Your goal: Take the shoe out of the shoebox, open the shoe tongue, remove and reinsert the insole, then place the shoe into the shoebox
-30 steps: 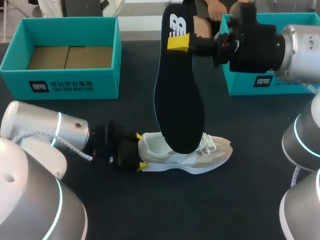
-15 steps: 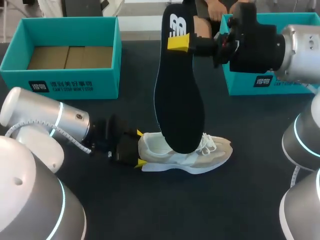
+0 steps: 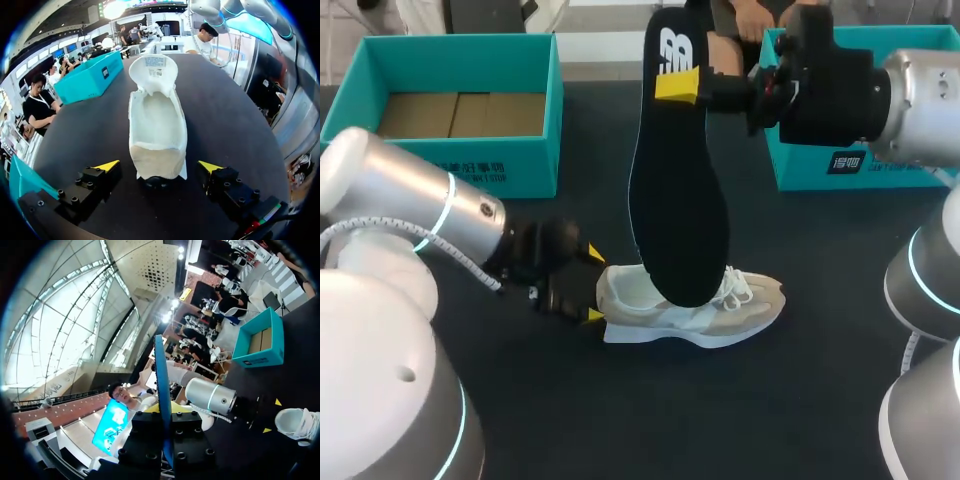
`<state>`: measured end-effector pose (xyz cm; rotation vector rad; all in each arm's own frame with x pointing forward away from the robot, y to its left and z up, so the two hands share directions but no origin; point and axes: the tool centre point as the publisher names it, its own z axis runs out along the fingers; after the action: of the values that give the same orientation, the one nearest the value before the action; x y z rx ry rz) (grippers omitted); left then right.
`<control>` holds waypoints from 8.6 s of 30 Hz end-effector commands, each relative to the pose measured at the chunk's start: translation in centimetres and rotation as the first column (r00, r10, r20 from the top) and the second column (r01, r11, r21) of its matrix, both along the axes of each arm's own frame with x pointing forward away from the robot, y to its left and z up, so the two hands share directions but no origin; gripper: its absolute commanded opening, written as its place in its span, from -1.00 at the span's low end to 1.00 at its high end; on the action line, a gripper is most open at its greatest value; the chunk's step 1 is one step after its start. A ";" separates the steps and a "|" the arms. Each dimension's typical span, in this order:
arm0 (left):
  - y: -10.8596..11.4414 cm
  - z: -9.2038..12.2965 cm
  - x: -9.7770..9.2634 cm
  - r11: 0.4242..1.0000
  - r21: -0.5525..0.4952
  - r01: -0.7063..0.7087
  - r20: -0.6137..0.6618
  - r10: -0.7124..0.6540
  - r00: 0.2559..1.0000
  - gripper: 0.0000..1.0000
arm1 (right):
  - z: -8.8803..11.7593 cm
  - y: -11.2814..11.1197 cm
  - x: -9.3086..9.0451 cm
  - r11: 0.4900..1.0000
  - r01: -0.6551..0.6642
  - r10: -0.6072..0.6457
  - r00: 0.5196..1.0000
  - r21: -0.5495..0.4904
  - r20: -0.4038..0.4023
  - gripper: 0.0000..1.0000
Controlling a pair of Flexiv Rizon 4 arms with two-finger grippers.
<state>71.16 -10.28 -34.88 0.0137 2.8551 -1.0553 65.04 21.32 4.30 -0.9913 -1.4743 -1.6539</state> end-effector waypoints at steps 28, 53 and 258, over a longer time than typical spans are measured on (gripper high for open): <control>-1.7 3.9 2.0 0.875 0.482 0.037 -0.073 -0.002 0.997 1.00 | 0.0 0.3 0.0 1.000 0.003 -0.003 1.000 -0.003 -0.002 -1.00; -5.1 1.9 1.8 0.822 0.570 0.008 -0.091 0.054 0.994 1.00 | 0.0 0.3 0.0 1.000 0.003 -0.003 1.000 -0.003 -0.002 -1.00; -8.7 20.0 8.0 0.345 0.321 0.882 0.535 -0.834 0.131 1.00 | -1.7 -11.5 13.5 0.968 0.249 -0.215 0.860 0.012 -0.462 -1.00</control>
<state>80.00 -20.04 -15.05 2.0560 2.0599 -0.7613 78.02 9.54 2.71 -1.3937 -1.0252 -1.5114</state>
